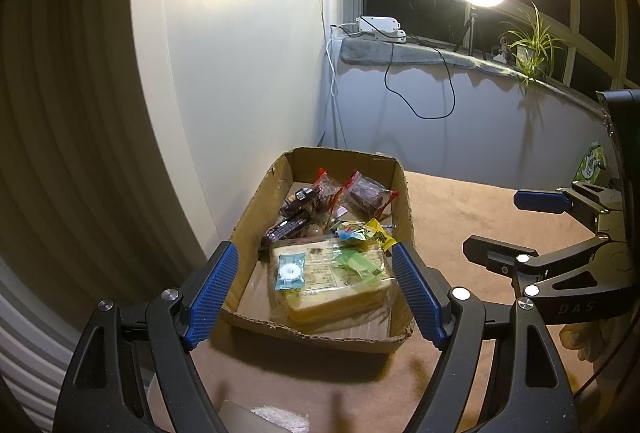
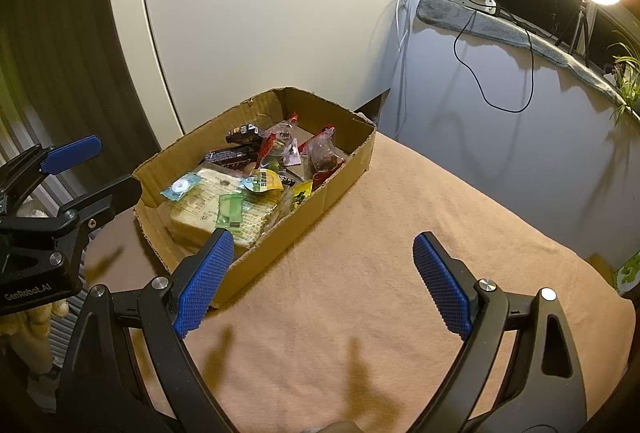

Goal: Organize snacks

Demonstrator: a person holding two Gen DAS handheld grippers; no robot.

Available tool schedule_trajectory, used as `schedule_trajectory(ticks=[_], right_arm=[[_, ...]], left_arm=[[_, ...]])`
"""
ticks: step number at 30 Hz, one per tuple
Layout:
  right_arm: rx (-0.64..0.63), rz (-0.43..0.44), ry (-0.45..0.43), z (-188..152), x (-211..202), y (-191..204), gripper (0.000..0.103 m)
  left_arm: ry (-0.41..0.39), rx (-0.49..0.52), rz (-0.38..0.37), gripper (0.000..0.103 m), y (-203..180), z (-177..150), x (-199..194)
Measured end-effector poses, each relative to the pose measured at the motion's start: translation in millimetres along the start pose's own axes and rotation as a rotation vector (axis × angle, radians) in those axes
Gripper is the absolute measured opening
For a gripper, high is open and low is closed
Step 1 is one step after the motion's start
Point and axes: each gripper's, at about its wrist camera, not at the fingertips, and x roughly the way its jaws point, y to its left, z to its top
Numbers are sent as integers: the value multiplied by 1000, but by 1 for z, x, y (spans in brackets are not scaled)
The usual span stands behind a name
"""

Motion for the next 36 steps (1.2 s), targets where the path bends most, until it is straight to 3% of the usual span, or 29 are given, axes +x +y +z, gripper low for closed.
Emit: schedule_trajectory(ticks=[36], right_arm=[[28,-11,11,-5,2,3,93]], left_arm=[[10,5,-1,80,-2,0,1]])
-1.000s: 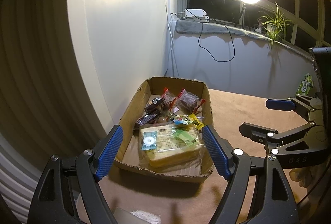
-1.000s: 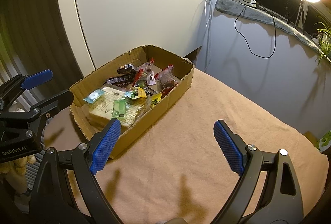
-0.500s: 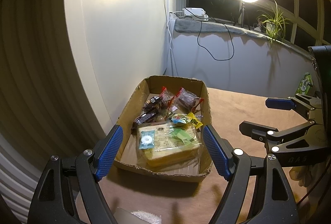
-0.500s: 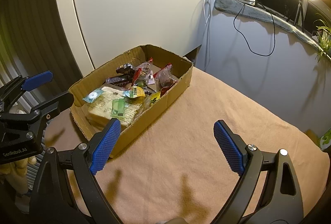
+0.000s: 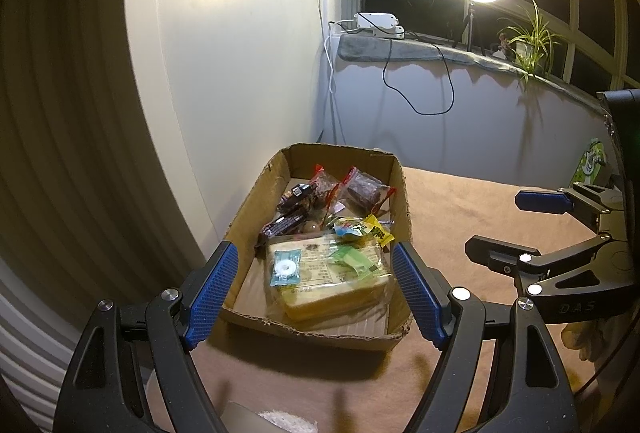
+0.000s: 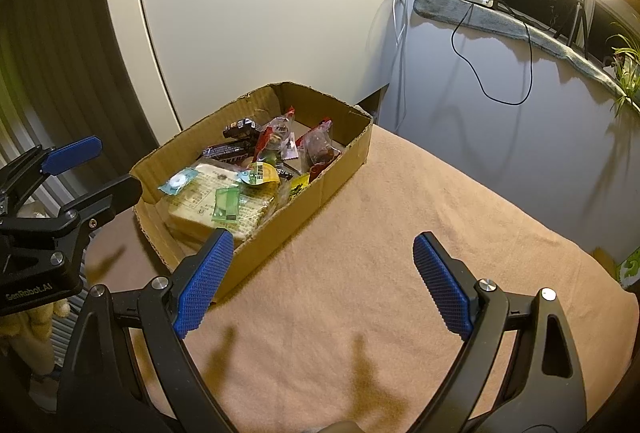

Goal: Organize snacks

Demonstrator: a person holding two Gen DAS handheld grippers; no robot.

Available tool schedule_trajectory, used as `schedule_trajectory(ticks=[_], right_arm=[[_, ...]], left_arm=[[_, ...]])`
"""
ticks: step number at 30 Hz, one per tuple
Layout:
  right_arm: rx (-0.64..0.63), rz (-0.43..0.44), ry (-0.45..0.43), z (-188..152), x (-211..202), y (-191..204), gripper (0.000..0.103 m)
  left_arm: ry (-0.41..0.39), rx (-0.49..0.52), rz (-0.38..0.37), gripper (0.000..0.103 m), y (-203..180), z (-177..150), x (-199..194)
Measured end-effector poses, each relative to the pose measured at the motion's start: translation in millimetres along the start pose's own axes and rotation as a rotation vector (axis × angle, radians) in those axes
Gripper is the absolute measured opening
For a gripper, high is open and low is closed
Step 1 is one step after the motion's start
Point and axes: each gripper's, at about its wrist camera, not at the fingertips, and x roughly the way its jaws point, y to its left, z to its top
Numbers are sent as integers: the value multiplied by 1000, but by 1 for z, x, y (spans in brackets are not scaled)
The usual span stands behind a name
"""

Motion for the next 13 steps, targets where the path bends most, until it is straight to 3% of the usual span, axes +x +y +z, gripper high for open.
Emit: schedule_trajectory(ticks=[13], right_arm=[[8,-4,4,-3,0,3,93]], left_arm=[[-4,3,0,80,0,-4,-1]])
